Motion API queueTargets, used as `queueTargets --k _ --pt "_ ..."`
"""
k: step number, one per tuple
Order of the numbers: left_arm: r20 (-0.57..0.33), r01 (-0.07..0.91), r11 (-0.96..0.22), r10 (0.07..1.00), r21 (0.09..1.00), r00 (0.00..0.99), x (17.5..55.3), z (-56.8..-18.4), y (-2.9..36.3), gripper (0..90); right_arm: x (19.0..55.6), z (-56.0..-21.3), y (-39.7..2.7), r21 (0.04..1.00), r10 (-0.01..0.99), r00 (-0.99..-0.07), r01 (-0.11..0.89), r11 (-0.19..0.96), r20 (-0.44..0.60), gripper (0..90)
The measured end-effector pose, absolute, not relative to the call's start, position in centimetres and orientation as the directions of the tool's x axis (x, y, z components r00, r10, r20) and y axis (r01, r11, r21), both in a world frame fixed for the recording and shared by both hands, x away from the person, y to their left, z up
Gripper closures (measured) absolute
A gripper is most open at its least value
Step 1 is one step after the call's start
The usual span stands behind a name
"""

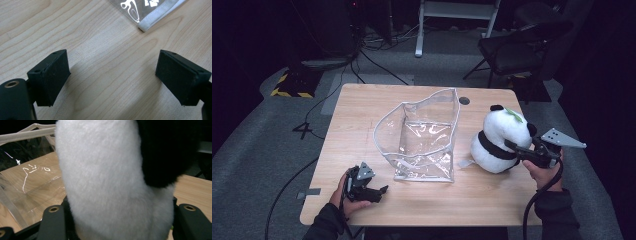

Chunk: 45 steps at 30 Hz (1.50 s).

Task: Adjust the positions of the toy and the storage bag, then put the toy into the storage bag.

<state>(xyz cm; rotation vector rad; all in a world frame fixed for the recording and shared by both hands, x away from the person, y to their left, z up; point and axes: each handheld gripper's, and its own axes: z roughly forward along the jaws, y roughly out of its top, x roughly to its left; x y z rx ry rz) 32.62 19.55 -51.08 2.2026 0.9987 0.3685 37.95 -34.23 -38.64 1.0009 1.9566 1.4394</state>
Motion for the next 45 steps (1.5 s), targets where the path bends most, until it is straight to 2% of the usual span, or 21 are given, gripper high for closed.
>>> queueTargets --k 22,37,45 --pt "-0.018 0.555 -0.471 0.752 0.686 0.659 32.6 -51.1 19.5 12.1 38.4 -31.3 -33.2 0.974 0.801 -0.597 0.149 0.169 -0.047 39.0" --pt "-0.021 0.558 -0.466 0.754 0.686 0.656 32.5 -51.1 19.5 12.2 38.4 -28.6 -32.5 0.981 0.799 -0.597 0.1 0.168 -0.076 38.9" --pt "-0.021 0.558 -0.466 0.754 0.686 0.656 32.5 -51.1 19.5 12.2 38.3 -26.0 -31.7 0.982 0.793 -0.598 0.052 0.181 -0.115 38.8"
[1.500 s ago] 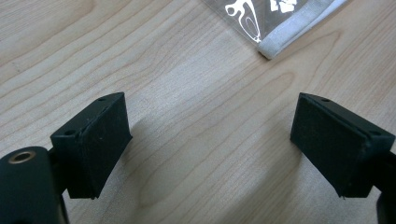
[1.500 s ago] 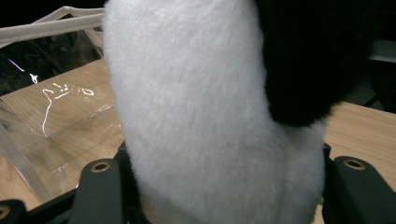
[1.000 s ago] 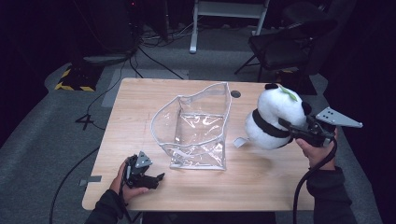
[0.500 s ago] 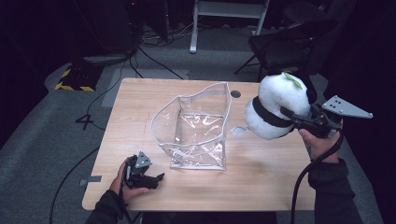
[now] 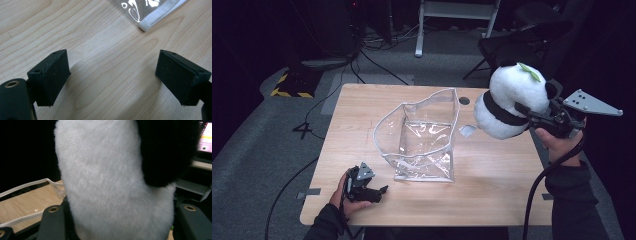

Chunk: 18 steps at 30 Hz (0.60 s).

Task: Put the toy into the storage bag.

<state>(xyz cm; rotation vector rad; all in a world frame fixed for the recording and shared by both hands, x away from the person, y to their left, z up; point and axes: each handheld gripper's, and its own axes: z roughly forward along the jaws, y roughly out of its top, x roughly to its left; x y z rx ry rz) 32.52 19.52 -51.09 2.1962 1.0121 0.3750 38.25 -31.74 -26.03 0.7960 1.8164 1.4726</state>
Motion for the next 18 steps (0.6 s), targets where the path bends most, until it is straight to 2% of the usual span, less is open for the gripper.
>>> queueTargets --k 18 --pt "-0.021 0.558 -0.467 0.754 0.686 0.656 32.5 -51.1 19.5 12.1 38.7 -22.0 -29.3 0.985 0.765 -0.628 -0.019 0.173 -0.146 38.7"
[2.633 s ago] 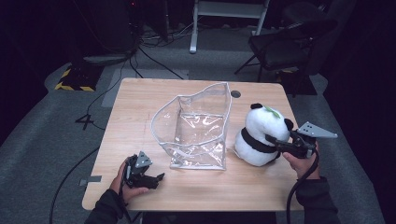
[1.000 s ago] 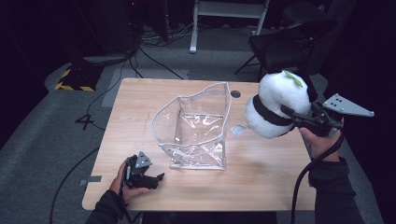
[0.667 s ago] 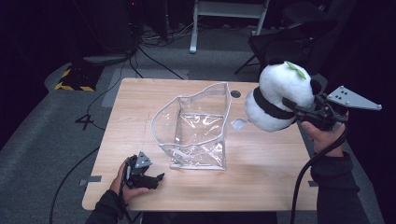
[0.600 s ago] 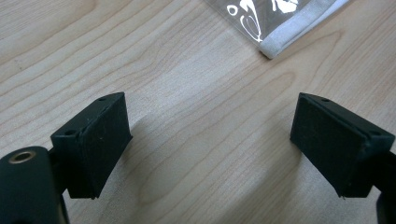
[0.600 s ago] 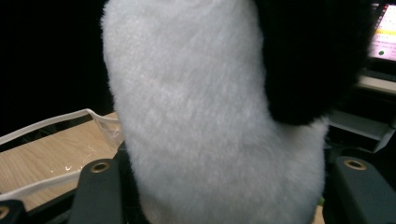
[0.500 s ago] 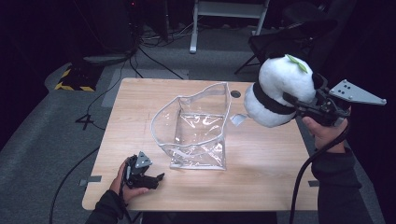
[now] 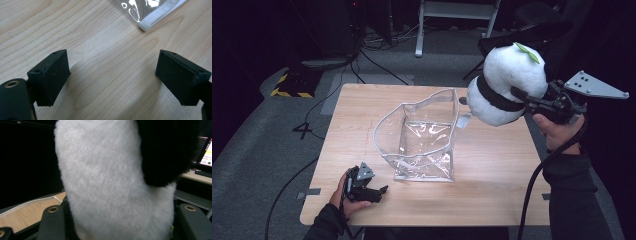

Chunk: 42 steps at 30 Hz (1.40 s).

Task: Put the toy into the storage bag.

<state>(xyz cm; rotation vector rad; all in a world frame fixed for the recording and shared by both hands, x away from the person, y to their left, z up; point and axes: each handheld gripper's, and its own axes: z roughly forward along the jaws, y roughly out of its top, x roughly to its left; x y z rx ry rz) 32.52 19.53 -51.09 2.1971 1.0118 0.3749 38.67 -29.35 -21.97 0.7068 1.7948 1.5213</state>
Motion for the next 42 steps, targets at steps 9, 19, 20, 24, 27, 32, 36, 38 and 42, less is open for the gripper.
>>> queueTargets --k 9,19,20,24,27,32,36,38,42 --pt "-0.021 0.559 -0.467 0.754 0.685 0.656 32.5 -51.1 19.5 12.1 38.6 -21.1 -28.0 0.982 0.749 -0.642 -0.039 0.184 -0.166 38.7" --pt "-0.021 0.558 -0.467 0.754 0.686 0.656 32.5 -51.1 19.5 12.2 38.5 -20.2 -26.4 0.98 0.728 -0.662 -0.059 0.19 -0.181 38.7" --pt "-0.021 0.559 -0.467 0.754 0.685 0.656 32.5 -51.1 19.5 12.2 38.5 -20.0 -26.1 0.981 0.723 -0.667 -0.06 0.186 -0.179 38.7" --pt "-0.021 0.559 -0.467 0.754 0.685 0.656 32.5 -51.1 19.5 12.1 38.4 -19.7 -25.3 0.98 0.712 -0.677 -0.07 0.188 -0.185 38.7" --pt "-0.022 0.559 -0.466 0.754 0.686 0.657 32.5 -51.1 19.5 12.2 38.4 -19.5 -24.8 0.979 0.704 -0.685 -0.075 0.187 -0.187 38.7" --pt "-0.022 0.559 -0.467 0.754 0.685 0.656 32.5 -51.1 19.5 12.2 38.4 -19.3 -23.8 0.979 0.69 -0.699 -0.08 0.186 -0.187 38.6" --pt "-0.022 0.559 -0.467 0.754 0.685 0.657 32.5 -51.1 19.5 12.1 38.5 -19.3 -22.9 0.978 0.678 -0.71 -0.083 0.189 -0.191 38.6" --pt "-0.022 0.559 -0.467 0.754 0.685 0.657 32.5 -51.1 19.5 12.1 38.6 -19.3 -22.5 0.978 0.671 -0.716 -0.083 0.19 -0.192 38.6" --pt "-0.022 0.558 -0.467 0.753 0.685 0.657 32.5 -51.1 19.5 12.1 38.6 -19.3 -21.6 0.977 0.659 -0.726 -0.085 0.194 -0.194 38.6"
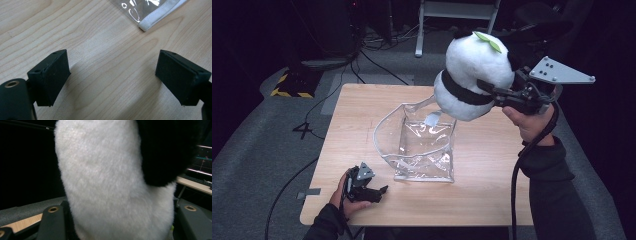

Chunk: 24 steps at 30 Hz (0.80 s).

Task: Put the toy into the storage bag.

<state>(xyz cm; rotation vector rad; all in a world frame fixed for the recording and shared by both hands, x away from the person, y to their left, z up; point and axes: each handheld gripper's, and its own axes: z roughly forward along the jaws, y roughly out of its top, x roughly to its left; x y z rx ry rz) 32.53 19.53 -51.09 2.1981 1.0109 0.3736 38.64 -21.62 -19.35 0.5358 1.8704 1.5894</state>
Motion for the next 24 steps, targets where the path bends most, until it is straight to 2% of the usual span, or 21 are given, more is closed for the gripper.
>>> queueTargets --k 24 --pt "-0.02 0.558 -0.468 0.754 0.685 0.657 32.5 -51.1 19.5 12.1 39.5 -21.2 -15.2 0.969 0.56 -0.805 -0.072 0.235 -0.195 38.5"
